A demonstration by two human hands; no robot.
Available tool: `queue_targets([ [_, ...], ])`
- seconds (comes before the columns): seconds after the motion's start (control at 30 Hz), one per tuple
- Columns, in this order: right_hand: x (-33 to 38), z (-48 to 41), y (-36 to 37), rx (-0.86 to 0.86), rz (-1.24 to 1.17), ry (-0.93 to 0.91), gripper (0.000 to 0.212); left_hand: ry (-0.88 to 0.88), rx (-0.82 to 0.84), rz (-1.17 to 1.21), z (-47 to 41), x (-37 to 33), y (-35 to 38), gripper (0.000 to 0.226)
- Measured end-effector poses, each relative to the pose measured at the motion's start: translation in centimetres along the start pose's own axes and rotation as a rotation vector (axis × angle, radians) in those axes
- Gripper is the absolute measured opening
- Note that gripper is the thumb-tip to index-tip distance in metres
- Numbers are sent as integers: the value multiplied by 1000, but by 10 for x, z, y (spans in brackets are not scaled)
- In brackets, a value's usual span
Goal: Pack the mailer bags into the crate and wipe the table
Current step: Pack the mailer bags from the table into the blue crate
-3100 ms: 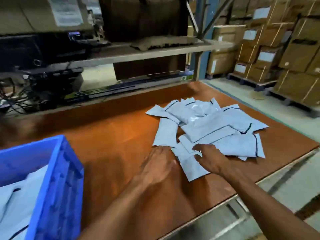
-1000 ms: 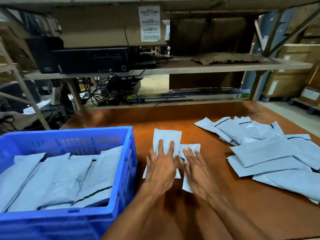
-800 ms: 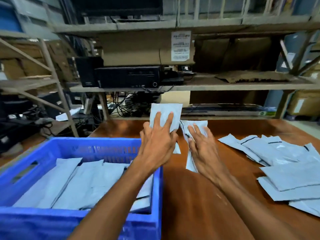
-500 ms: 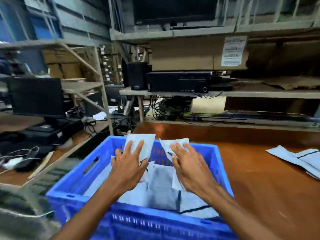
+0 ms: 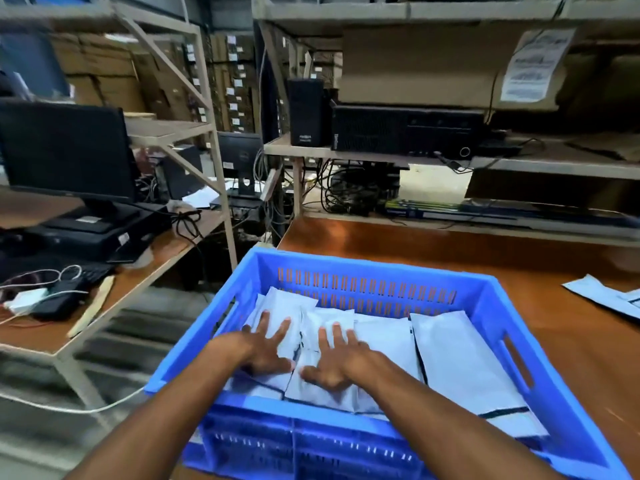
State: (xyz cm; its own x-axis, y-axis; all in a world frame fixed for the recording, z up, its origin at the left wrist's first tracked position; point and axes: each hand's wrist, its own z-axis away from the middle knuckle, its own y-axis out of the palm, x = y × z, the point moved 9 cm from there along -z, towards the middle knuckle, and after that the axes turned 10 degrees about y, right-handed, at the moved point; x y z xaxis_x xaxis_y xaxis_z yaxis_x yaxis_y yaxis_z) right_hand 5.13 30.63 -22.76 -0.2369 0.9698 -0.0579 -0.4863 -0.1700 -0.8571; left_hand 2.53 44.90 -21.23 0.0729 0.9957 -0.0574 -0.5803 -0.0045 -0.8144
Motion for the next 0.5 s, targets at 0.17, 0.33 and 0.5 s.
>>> queue_targets([
  [0.17,2,-7,9,26,46,3,99,-46,39,-39,-4,-8,7,97],
  [0.33,-14,10,-40,-182,-21,-73,83,-62,-131,-1,-2,-5,-23,90],
  [0.5,-128,80,-141,-825,-356,-83,40,165,-863,-41,35,-101,-127,67],
])
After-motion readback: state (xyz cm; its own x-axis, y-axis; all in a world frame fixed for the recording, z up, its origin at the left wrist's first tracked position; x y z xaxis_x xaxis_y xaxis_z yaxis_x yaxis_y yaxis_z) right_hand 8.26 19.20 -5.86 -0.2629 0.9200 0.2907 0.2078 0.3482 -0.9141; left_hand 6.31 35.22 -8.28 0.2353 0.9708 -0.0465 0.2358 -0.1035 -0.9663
